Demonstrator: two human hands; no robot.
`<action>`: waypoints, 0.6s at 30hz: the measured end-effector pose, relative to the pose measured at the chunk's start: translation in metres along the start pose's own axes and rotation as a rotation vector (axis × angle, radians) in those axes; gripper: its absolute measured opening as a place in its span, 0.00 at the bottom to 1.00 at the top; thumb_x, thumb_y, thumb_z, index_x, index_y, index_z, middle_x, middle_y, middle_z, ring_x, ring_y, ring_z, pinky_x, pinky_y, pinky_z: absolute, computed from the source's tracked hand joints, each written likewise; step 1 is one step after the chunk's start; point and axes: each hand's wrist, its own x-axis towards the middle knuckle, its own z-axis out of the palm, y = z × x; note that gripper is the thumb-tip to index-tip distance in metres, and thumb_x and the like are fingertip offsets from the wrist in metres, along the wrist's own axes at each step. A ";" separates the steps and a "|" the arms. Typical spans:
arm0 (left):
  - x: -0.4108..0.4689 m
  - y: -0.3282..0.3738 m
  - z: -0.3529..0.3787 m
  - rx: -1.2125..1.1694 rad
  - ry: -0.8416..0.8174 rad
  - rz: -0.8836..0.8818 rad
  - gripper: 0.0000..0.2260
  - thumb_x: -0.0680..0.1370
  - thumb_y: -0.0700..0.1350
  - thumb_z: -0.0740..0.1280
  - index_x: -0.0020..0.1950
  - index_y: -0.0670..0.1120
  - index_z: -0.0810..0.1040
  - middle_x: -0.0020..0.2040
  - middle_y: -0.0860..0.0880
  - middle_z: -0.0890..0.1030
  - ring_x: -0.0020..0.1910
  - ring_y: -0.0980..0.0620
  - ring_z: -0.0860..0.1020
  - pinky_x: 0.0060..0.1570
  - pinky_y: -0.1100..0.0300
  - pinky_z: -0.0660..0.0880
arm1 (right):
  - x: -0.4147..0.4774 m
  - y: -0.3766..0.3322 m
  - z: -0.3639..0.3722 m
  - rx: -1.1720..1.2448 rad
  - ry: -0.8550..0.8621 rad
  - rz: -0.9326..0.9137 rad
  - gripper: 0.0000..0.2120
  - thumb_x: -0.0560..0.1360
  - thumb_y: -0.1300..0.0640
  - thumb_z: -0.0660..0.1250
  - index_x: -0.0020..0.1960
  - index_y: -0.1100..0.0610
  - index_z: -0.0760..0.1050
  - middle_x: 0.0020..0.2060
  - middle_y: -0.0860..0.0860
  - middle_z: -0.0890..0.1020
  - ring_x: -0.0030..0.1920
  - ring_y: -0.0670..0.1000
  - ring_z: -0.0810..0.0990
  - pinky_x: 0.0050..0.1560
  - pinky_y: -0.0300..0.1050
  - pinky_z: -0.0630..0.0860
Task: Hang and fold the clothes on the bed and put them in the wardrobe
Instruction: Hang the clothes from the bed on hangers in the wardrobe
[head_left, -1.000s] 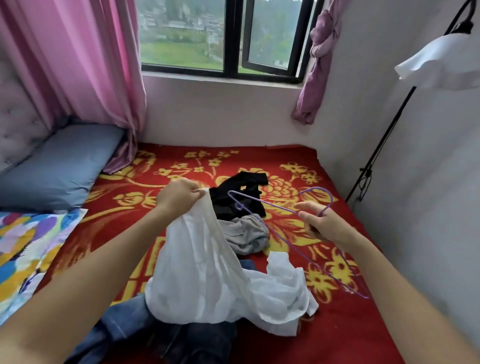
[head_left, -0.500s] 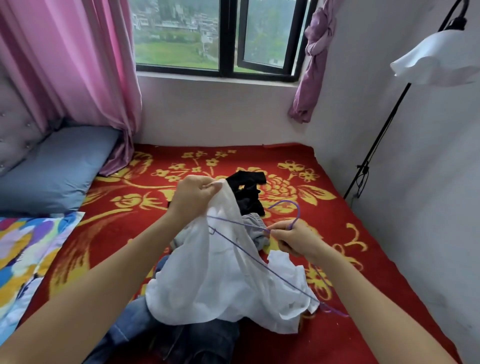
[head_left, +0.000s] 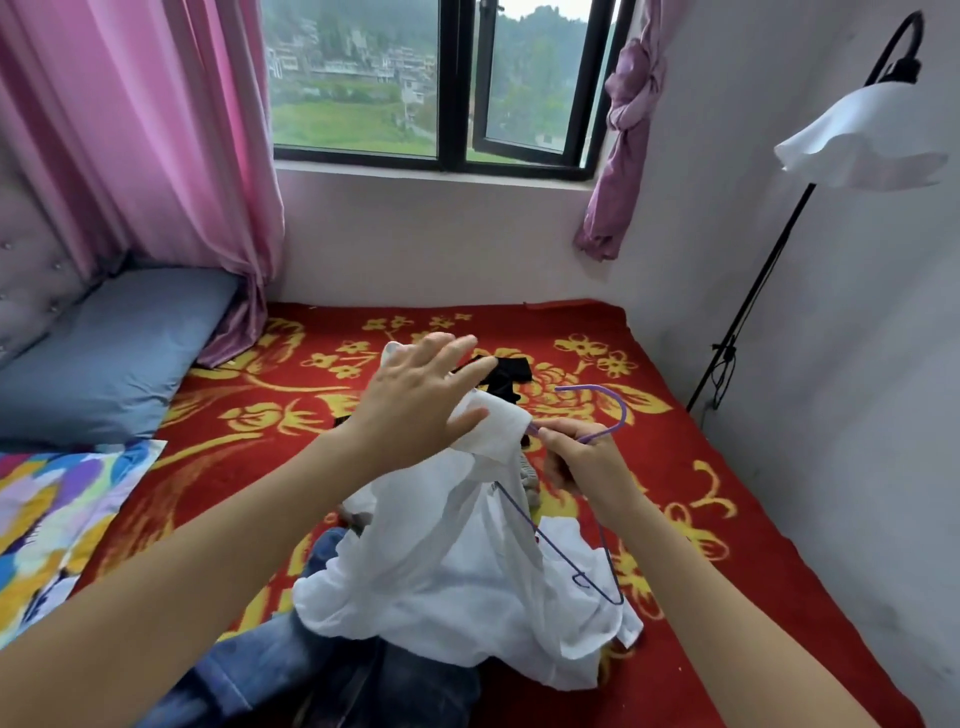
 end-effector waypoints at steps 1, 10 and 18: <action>0.006 -0.002 0.005 -0.043 -0.162 0.015 0.22 0.79 0.55 0.62 0.71 0.49 0.68 0.70 0.46 0.70 0.70 0.44 0.66 0.67 0.45 0.62 | 0.000 -0.002 0.001 -0.015 -0.001 -0.017 0.10 0.78 0.69 0.58 0.49 0.66 0.78 0.19 0.52 0.69 0.17 0.44 0.64 0.19 0.33 0.60; 0.039 -0.028 0.007 -0.415 -0.126 0.010 0.05 0.75 0.36 0.68 0.46 0.38 0.83 0.39 0.43 0.78 0.37 0.43 0.76 0.37 0.55 0.70 | 0.003 -0.012 -0.026 -0.384 0.249 -0.268 0.05 0.76 0.62 0.66 0.50 0.59 0.79 0.39 0.48 0.80 0.41 0.45 0.76 0.41 0.29 0.69; 0.057 -0.054 -0.030 -0.417 0.189 -0.156 0.05 0.74 0.36 0.69 0.47 0.36 0.83 0.37 0.39 0.78 0.34 0.46 0.73 0.38 0.60 0.67 | 0.008 0.049 -0.037 -0.566 0.492 -0.114 0.08 0.76 0.65 0.61 0.41 0.64 0.77 0.28 0.56 0.77 0.28 0.52 0.71 0.31 0.48 0.67</action>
